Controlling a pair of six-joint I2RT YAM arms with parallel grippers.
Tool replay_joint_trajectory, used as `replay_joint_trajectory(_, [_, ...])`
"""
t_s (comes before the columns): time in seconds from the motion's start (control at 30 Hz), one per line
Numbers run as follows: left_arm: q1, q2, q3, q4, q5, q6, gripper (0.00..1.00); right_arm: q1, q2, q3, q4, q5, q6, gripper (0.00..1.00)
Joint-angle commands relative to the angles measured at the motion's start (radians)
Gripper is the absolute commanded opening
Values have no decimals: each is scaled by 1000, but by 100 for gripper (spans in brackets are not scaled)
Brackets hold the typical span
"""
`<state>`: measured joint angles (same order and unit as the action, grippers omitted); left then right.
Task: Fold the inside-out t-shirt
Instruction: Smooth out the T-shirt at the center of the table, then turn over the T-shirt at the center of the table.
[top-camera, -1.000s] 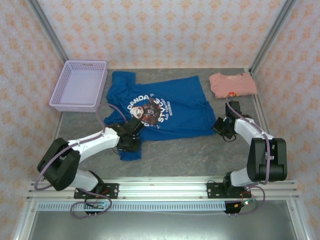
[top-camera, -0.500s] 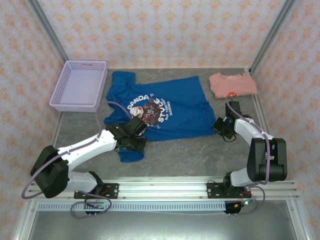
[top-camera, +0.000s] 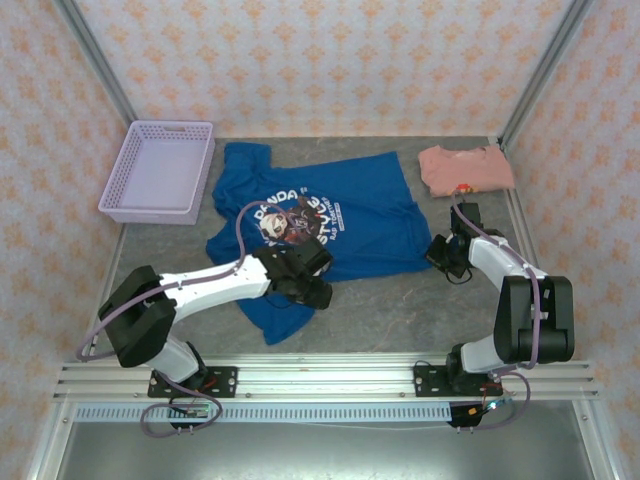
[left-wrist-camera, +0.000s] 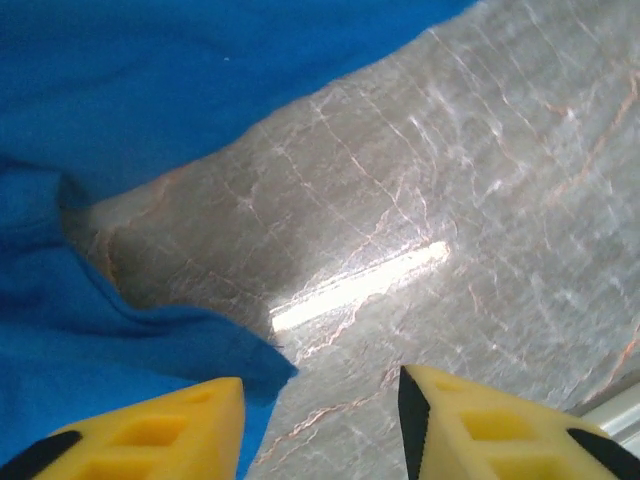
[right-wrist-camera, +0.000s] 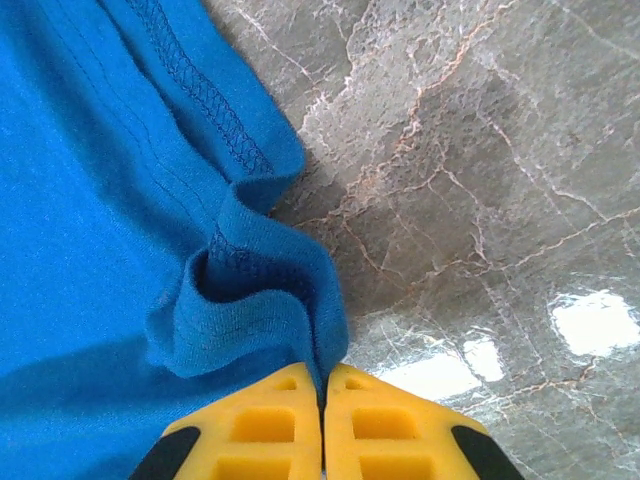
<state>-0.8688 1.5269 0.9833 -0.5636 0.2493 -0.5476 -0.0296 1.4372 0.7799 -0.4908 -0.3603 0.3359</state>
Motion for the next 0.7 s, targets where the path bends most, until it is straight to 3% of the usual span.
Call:
replay_joint_trajectory(0.0, [4,-119,-54,-49,-72,-21,55,-6,-11,-8,-29,2,-16,7])
replay_joint_trajectory(0.2, [24,-385,-289,-211,-138,-266,56,-4,-6,-4,-32,-9,-16,7])
replay_joint_trajectory(0.37, [23,-479,-419,-219,-70,-382,56,-2,-7,-7,-22,-11,-14,7])
replay_joint_trajectory(0.57, [30,-405,-457,-68,-6,-393,56,-3,0,-2,-17,-20,-12,7])
replay_joint_trajectory(0.67, [33,-348,-456,2,7,-382,50,-2,1,-2,-15,-23,-13,7])
